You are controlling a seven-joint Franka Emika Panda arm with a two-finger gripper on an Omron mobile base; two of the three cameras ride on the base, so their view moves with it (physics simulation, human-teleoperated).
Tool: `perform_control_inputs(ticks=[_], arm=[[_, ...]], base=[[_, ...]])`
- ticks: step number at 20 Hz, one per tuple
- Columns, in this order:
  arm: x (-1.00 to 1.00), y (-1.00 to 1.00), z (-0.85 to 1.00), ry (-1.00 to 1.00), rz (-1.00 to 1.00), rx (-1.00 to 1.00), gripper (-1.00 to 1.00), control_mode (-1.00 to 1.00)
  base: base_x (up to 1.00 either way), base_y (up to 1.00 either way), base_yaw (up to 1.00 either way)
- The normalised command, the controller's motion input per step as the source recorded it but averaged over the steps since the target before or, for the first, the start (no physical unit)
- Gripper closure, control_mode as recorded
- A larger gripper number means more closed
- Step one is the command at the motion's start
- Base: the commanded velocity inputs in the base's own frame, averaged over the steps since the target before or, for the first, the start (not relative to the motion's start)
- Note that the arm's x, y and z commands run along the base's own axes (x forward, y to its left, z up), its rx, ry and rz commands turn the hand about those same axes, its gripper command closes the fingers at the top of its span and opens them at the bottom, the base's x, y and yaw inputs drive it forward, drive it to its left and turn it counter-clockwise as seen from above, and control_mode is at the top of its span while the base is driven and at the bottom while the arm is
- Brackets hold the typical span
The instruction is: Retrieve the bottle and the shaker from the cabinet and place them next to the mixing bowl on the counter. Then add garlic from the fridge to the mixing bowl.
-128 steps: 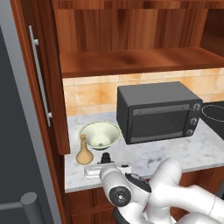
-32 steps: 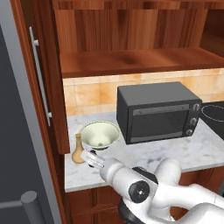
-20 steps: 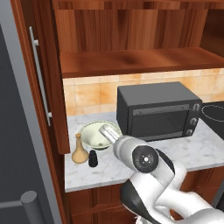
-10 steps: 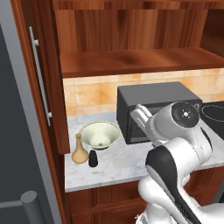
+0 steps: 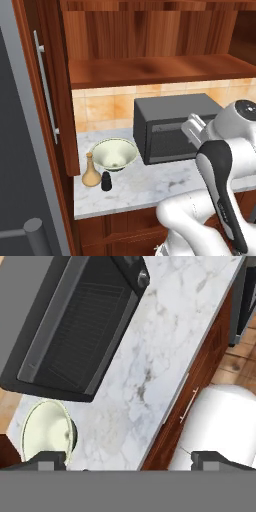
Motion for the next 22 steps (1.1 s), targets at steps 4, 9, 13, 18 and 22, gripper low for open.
perform_control_inputs(ticks=[4,9,13,18,22], arm=[[-0.08,-0.32,-0.37,-0.04,0.00,0.00,-1.00,-1.00],[-0.08,-0.02,-0.08,-0.10,0.00,0.00,-1.00,-1.00],[-0.15,0.05,0.00,-0.13,0.00,-0.05,-1.00,-1.00],[-0.41,0.09,0.00,-0.21,0.00,-0.11,-1.00,-1.00],[-0.17,0.03,0.00,-0.09,0.00,-0.06,-1.00,1.00]], base=[[0.00,0.00,0.00],[0.00,0.00,0.00],[0.00,0.00,0.00],[0.00,0.00,0.00],[-0.16,0.03,0.00]])
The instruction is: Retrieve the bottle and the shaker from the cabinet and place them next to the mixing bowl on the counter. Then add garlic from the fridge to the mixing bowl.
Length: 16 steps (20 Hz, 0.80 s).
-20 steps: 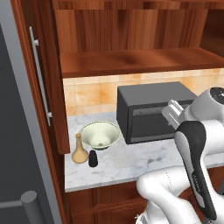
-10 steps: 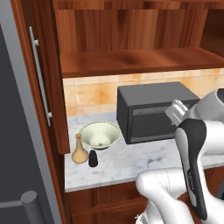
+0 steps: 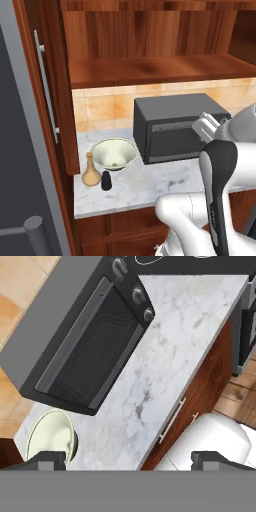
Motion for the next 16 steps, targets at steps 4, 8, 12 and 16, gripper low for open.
perform_control_inputs(ticks=[4,8,12,16], arm=[[0.00,0.00,0.00,0.00,0.00,0.00,-1.00,1.00],[0.00,0.00,0.00,0.00,0.00,0.00,-1.00,1.00],[0.00,0.00,0.00,0.00,0.00,0.00,-1.00,1.00],[0.00,0.00,0.00,0.00,0.00,0.00,-1.00,1.00]], base=[[-0.48,0.01,0.01],[-0.55,0.00,0.00],[-0.51,0.00,0.00],[-0.57,0.00,-0.06]])
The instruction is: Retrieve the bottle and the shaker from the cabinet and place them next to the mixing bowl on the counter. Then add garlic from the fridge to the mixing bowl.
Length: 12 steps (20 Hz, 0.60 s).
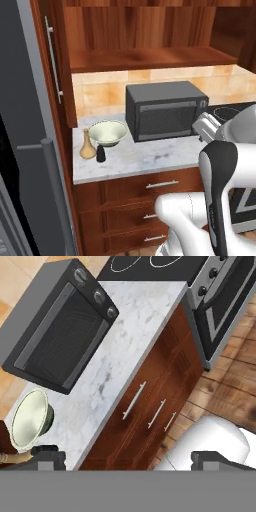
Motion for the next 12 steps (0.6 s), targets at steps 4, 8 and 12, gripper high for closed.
perform_control_inputs(ticks=[4,8,12], arm=[[0.00,0.00,0.00,0.00,0.00,0.00,-1.00,1.00],[0.00,0.00,0.00,0.00,0.00,0.00,-1.00,1.00],[0.00,0.00,0.00,0.00,0.00,0.00,-1.00,1.00]], base=[[-0.43,0.00,-0.23],[-0.38,0.00,-0.25],[-0.60,0.00,-0.10]])
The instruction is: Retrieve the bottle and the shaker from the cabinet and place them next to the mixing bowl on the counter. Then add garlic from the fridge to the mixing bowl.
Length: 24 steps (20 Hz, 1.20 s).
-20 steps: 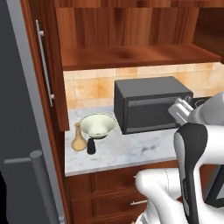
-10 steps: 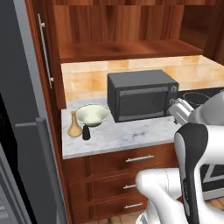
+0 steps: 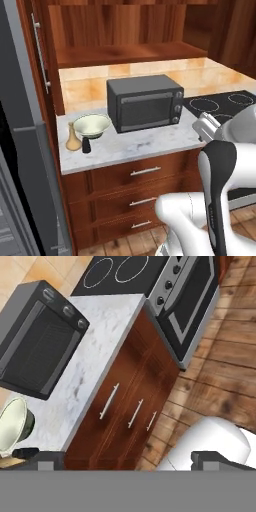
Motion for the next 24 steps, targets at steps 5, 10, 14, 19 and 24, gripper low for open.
perform_control_inputs(ticks=[5,10,14,19,24], arm=[[0.00,0.00,0.00,0.00,0.00,0.00,-1.00,1.00],[0.00,0.00,0.00,0.00,0.00,0.00,-1.00,1.00],[0.00,0.00,0.00,0.00,0.00,0.00,-1.00,1.00],[0.00,0.00,0.00,0.00,0.00,0.00,-1.00,1.00],[0.00,0.00,0.00,0.00,0.00,0.00,-1.00,1.00]], base=[[-0.79,0.00,0.13],[-0.81,0.00,0.23],[-0.53,0.00,0.25],[-0.11,0.05,0.24],[-0.14,0.18,0.29]])
